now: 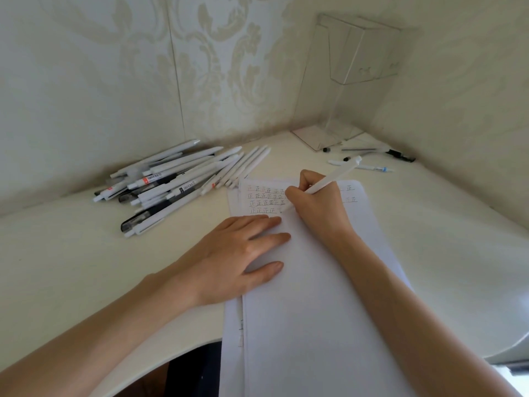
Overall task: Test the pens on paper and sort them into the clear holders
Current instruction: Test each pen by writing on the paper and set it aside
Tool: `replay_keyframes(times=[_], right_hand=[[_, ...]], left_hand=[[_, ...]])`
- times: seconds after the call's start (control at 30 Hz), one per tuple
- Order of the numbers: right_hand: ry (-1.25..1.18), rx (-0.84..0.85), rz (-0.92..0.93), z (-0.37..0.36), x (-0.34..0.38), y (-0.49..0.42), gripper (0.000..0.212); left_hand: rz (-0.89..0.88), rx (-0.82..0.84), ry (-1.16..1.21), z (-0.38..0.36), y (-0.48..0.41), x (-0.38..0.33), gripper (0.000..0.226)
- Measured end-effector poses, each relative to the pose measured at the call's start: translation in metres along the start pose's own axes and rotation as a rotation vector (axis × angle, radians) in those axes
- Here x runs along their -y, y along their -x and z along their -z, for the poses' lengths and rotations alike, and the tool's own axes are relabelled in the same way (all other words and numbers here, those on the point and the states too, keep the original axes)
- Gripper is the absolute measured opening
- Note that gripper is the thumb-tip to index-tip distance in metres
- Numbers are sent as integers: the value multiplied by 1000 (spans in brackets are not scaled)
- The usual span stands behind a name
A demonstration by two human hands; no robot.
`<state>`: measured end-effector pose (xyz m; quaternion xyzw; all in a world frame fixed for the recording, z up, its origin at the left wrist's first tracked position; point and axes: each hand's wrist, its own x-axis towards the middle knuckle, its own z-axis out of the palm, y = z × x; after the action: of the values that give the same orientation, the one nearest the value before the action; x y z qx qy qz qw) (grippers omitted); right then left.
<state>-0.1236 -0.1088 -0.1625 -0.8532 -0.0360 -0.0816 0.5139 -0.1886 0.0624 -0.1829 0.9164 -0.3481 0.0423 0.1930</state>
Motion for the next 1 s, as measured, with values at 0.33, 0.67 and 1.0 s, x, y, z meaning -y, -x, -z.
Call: replay_keyframes(times=[0.33,0.67,1.0], right_hand=[[-26,2,-18,2,0,0,25],[-18,46,1,1,1,1,31],[-142,53,69,3,-2,4,18]], left_hand=[[6,15,-4,0,-1,1,59],[-4,5,4,0,0,1,60],[100,-174,130,5,-1,5,55]])
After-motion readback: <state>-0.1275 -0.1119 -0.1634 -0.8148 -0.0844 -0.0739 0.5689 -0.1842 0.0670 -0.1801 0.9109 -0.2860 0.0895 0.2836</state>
